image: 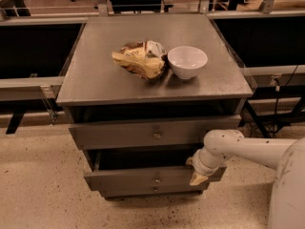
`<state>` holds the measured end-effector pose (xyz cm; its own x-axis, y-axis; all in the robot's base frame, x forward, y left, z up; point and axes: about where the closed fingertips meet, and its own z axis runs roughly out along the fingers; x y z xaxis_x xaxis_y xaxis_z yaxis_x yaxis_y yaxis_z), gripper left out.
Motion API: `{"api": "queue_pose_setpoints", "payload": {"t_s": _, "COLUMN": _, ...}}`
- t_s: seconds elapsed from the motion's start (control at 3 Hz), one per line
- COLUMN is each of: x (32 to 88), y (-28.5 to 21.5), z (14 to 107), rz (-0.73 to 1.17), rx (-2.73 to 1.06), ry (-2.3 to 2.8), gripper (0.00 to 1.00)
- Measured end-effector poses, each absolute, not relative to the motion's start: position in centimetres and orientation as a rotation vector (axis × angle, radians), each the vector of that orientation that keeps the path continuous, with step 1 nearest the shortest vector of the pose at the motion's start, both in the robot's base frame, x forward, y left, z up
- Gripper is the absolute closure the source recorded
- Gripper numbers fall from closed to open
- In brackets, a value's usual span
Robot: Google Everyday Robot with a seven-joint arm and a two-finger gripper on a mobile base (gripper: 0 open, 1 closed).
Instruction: Open middle drawer
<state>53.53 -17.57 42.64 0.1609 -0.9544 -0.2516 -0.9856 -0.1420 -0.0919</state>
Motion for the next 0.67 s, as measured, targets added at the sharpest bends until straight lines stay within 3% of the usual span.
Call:
{"api": "queue_pose_setpoints", "payload": {"t_s": 0.33, "x": 53.53, "y": -17.57, "z": 43.50, "rz": 0.194, "rx": -2.202, "ry": 1.885, "gripper": 0.45}}
{"api": "queue_pose_setpoints", "payload": {"t_s": 0.67, "x": 53.53, "y": -17.57, "z": 43.56, "rz": 0.194, "rx": -2.202, "ry": 1.885, "gripper": 0.24}}
